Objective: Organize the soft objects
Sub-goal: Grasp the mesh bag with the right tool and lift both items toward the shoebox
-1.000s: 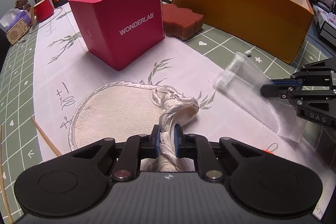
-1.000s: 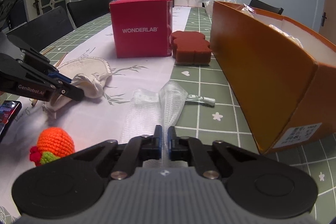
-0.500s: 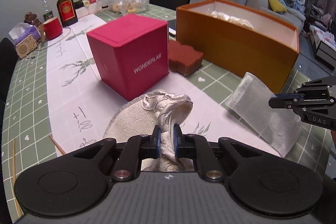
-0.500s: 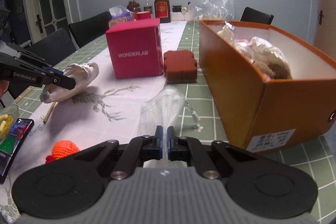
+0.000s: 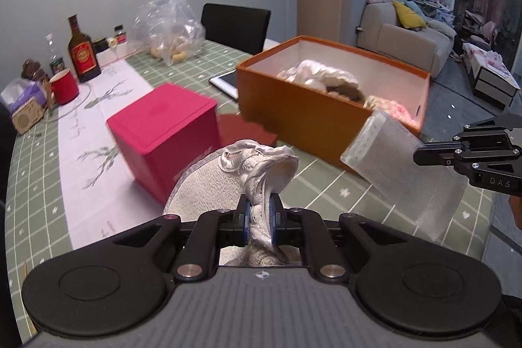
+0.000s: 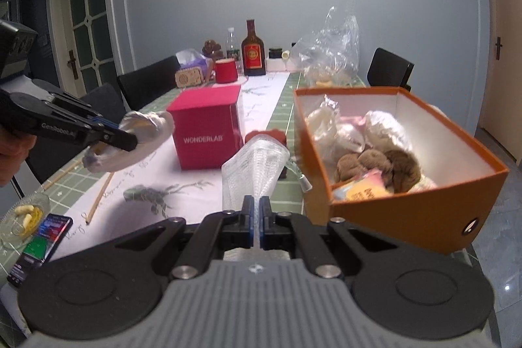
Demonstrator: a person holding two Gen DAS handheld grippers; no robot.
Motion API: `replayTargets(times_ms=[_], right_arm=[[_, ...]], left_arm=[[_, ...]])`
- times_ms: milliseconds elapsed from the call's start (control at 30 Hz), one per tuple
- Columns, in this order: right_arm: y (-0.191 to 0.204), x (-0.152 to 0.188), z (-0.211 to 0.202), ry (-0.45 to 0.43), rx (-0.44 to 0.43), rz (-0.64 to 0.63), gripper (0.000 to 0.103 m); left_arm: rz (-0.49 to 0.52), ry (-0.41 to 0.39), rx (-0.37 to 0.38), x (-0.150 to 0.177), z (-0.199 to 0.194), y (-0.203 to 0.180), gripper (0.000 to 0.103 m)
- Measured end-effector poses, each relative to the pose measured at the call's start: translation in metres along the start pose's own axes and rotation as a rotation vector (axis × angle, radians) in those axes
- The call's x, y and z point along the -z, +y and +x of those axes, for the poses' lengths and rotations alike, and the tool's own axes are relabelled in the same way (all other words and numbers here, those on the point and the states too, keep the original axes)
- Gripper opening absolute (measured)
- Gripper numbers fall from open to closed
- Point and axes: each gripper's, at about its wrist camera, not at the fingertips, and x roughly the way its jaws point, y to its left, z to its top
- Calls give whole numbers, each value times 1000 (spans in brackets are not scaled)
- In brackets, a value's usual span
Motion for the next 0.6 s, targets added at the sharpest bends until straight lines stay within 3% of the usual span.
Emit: replayTargets(times_ms=[600], right_arm=[[-60,-35,-46,-89,100,-12,0]], left_arm=[[125,-87,83,-85,39,-86,13]])
